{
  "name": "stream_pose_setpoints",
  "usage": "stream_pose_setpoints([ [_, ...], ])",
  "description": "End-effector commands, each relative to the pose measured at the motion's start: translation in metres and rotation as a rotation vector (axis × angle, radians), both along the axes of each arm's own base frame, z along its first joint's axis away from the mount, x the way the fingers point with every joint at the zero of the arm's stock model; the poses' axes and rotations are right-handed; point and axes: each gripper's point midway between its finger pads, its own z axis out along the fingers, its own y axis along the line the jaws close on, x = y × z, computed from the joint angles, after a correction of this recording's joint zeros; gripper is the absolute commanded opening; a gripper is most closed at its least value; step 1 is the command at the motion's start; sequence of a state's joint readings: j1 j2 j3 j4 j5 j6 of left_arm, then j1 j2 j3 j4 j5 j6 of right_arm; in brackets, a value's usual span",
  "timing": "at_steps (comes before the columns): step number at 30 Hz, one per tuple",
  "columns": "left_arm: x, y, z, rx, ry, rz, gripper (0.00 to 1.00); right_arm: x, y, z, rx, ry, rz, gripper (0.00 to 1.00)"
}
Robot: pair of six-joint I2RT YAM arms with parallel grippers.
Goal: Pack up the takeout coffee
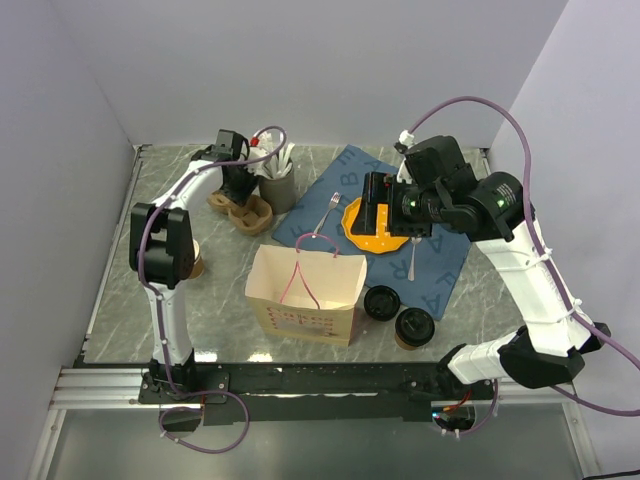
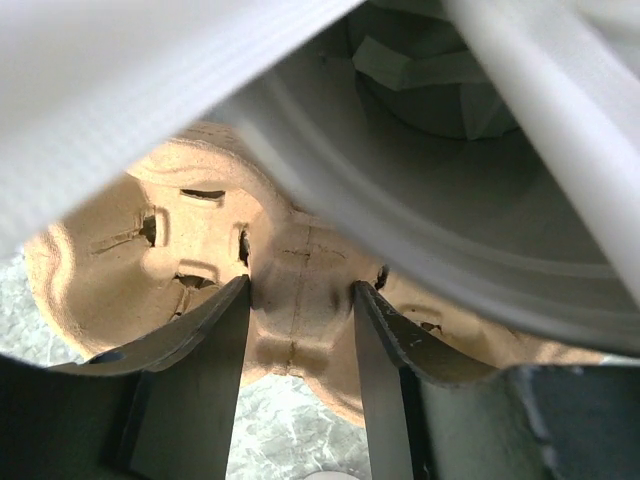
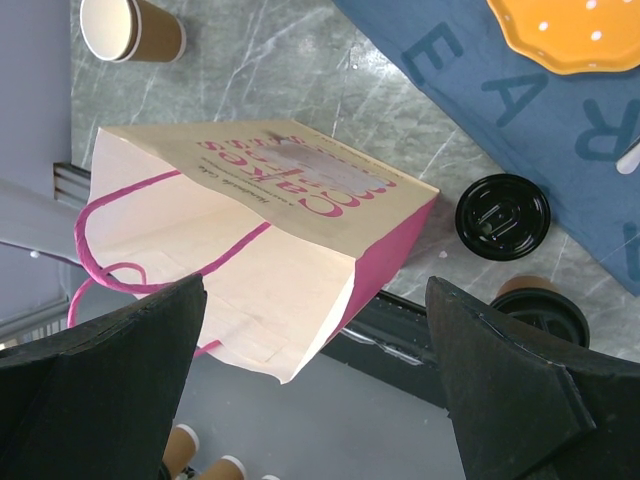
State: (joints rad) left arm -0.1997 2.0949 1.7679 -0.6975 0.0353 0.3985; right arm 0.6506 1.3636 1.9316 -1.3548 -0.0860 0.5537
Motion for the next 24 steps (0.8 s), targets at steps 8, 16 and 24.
stream_pose_setpoints([
  [8, 0.001, -0.007, 0.058, -0.022, -0.112, 0.033, 0.50, -0.047, -0.029, -0.016, -0.106, 0.119, 0.005, 0.98],
  [16, -0.005, -0.002, 0.068, -0.026, -0.110, 0.094, 0.48, -0.052, -0.029, -0.016, -0.109, 0.117, 0.012, 0.98],
  [24, -0.014, 0.005, 0.090, -0.070, -0.159, 0.279, 0.46, -0.049, -0.026, -0.015, -0.107, 0.102, 0.016, 0.98],
])
